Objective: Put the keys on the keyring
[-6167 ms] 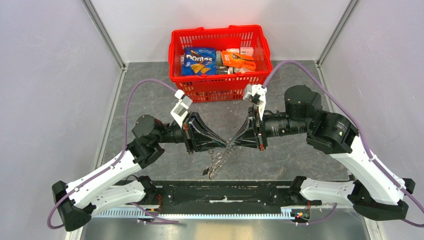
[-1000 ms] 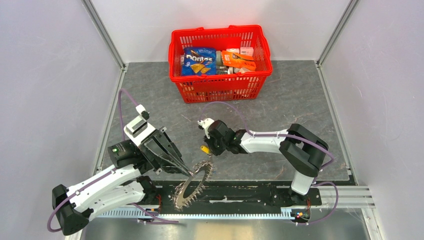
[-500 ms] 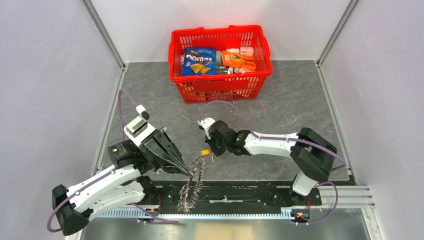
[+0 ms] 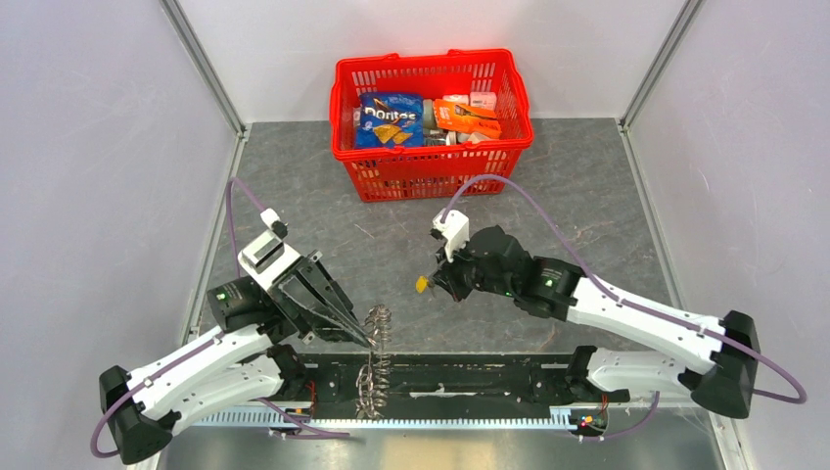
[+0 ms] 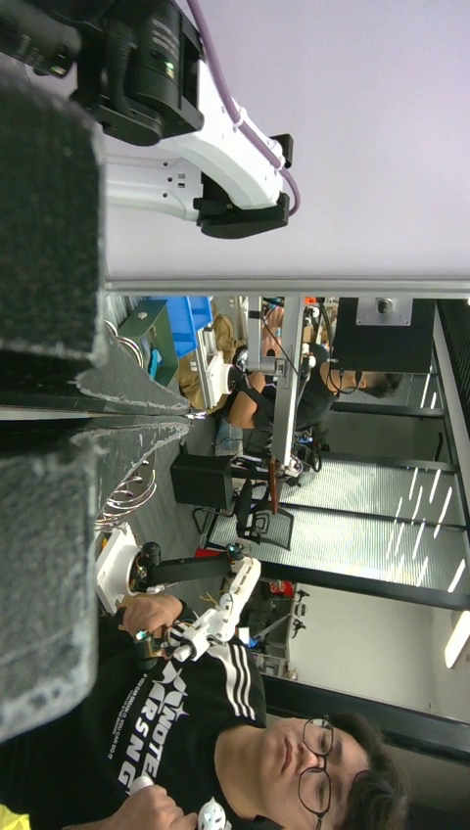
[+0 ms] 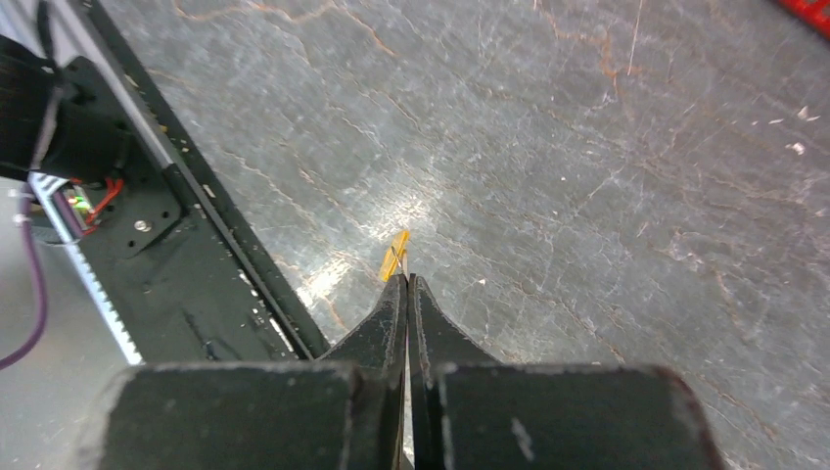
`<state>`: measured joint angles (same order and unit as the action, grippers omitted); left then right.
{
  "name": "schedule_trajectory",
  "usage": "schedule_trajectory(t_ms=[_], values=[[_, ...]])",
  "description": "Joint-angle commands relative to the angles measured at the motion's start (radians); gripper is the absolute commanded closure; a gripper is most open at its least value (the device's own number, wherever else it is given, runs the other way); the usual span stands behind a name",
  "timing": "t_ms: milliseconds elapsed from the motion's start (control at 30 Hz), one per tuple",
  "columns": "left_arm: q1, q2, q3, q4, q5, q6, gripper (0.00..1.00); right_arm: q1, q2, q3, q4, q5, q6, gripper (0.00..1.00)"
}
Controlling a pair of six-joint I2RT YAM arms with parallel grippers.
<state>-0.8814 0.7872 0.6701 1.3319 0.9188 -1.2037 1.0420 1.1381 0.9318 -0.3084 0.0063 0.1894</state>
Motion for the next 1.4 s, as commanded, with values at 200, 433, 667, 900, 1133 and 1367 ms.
schedule_trajectory(t_ms=[200, 433, 667, 900, 1133, 1367], values=[[-0.001, 0.004, 0.034, -0.001, -0.030, 0.040, 0.98, 0.007, -0.197, 0.080, -0.219, -0.085, -0.052, 1.00], [-0.001, 0.017, 0.044, 0.008, -0.036, 0.028, 0.98, 0.007, -0.286, 0.228, -0.375, -0.192, -0.128, 1.00], [-0.001, 0.036, 0.045, 0.036, -0.042, 0.007, 0.98, 0.007, -0.281, 0.379, -0.462, -0.273, -0.227, 1.00], [-0.001, 0.037, 0.041, 0.031, -0.079, 0.015, 0.98, 0.007, -0.228, 0.471, -0.450, -0.342, -0.258, 1.00], [-0.001, 0.022, 0.018, -0.006, -0.166, 0.053, 0.98, 0.007, -0.190, 0.555, -0.419, -0.413, -0.254, 1.00], [0.000, 0.031, 0.016, 0.015, -0.200, 0.041, 0.98, 0.007, -0.136, 0.660, -0.433, -0.517, -0.194, 1.00]])
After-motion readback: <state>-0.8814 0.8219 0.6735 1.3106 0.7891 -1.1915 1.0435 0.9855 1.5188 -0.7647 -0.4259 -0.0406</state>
